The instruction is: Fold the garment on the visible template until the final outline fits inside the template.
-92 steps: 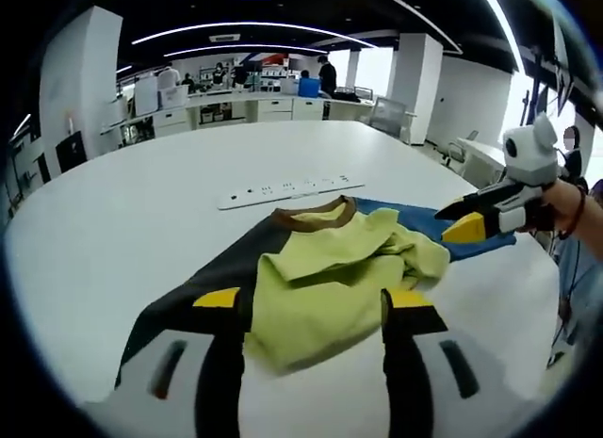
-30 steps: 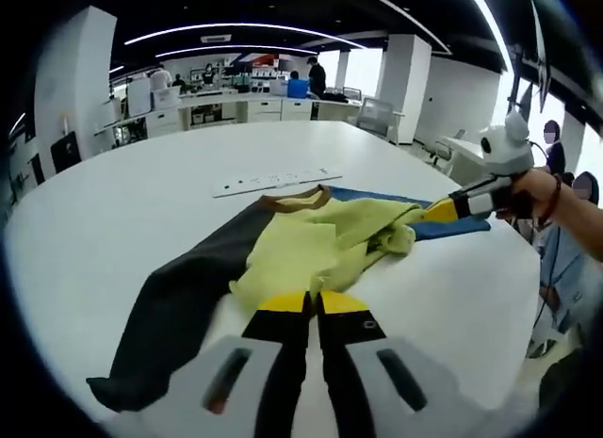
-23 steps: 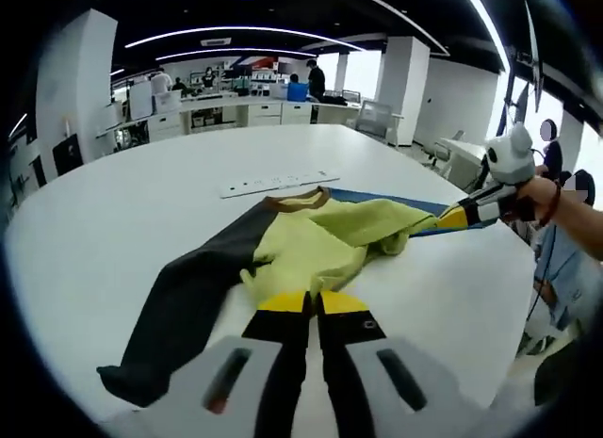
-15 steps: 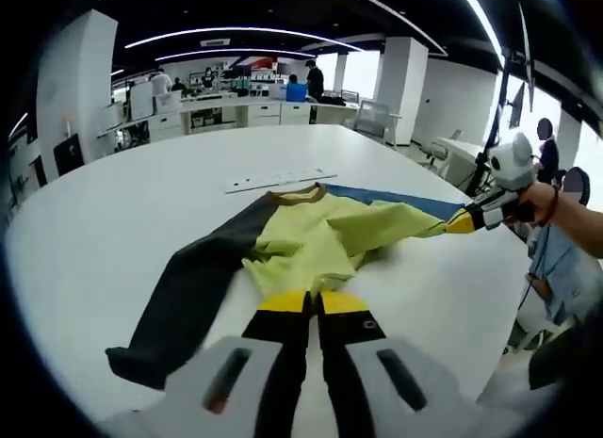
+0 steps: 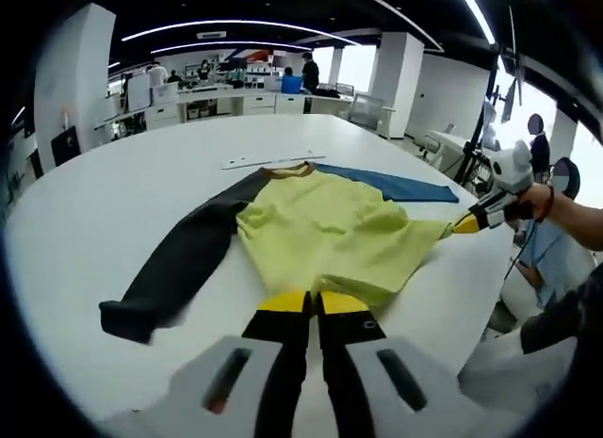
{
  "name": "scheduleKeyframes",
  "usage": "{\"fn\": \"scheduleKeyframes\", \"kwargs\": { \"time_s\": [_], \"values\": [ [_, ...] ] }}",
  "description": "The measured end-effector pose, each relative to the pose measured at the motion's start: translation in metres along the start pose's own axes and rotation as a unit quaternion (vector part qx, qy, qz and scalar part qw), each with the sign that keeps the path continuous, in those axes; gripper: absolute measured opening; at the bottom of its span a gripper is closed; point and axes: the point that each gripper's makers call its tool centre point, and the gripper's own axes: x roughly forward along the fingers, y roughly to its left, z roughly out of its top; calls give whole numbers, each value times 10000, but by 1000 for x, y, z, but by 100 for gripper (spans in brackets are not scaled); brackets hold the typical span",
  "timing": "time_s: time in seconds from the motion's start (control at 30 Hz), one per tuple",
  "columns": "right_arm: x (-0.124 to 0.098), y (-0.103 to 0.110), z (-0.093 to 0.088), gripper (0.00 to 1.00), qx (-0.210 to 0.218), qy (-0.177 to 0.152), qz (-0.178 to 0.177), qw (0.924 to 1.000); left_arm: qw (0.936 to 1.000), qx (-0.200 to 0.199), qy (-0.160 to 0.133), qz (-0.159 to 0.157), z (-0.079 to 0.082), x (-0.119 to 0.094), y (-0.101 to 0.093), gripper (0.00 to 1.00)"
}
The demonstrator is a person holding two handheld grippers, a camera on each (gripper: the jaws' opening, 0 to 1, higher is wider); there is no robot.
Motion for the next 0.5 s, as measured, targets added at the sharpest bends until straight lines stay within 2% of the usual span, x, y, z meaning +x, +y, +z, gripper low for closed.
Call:
{"fn": "scheduleKeyframes", "kwargs": {
  "time_s": [0.33, 0.5],
  "values": [
    [-17, 9, -17, 0, -6, -42, -33, 10000, 9999, -58, 147, -26, -26, -11, 1, 0],
    [-25, 13, -22, 0, -158, -102, -161, 9997, 9996, 19, 254, -74, -41, -14, 4, 0]
  ]
}}
